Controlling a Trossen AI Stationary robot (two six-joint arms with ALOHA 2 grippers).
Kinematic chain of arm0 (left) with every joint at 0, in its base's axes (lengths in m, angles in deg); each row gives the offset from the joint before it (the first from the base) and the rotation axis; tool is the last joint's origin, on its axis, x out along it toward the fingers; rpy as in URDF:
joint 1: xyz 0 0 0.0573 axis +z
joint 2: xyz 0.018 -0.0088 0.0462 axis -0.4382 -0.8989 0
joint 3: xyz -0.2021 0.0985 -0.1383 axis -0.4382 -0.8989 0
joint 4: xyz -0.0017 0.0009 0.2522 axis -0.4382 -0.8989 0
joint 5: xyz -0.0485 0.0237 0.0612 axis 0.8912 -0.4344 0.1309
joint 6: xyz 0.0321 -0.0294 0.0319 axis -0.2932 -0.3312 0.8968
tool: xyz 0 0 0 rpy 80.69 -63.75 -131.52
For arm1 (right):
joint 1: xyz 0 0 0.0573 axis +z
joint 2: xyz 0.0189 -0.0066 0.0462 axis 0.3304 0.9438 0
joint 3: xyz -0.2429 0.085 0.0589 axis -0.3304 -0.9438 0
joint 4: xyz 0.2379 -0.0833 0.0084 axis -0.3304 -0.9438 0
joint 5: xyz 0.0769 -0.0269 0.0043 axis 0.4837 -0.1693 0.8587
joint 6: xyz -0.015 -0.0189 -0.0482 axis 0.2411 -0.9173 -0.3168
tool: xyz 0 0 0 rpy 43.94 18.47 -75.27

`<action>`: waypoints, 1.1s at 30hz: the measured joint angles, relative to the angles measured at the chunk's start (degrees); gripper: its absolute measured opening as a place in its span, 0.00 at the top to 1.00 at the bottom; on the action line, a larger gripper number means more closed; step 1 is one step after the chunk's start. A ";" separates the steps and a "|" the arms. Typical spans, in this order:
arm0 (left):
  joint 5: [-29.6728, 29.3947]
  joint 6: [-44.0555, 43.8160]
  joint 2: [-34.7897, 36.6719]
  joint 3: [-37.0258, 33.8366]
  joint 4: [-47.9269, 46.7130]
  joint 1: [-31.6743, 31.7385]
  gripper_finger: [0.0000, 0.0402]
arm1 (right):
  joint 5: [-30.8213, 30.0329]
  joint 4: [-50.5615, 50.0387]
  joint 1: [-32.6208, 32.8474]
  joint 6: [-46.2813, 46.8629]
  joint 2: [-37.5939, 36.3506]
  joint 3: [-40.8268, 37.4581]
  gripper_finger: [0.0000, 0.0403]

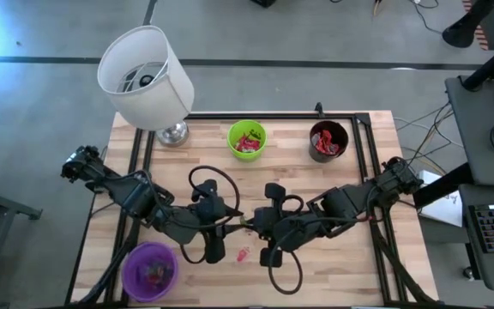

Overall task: Sort candy
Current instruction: Put the bottom right green gummy candy into the violet bucket

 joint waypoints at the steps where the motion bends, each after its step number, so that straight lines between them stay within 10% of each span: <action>1: 0.20 -0.10 0.00 -0.01 -0.59 0.13 0.71 | -0.02 0.00 0.00 0.00 0.02 -0.01 0.97; 33: 1.51 1.25 -0.02 -0.04 -1.85 1.12 0.99 | 0.58 -1.83 -0.44 1.53 0.04 0.03 0.97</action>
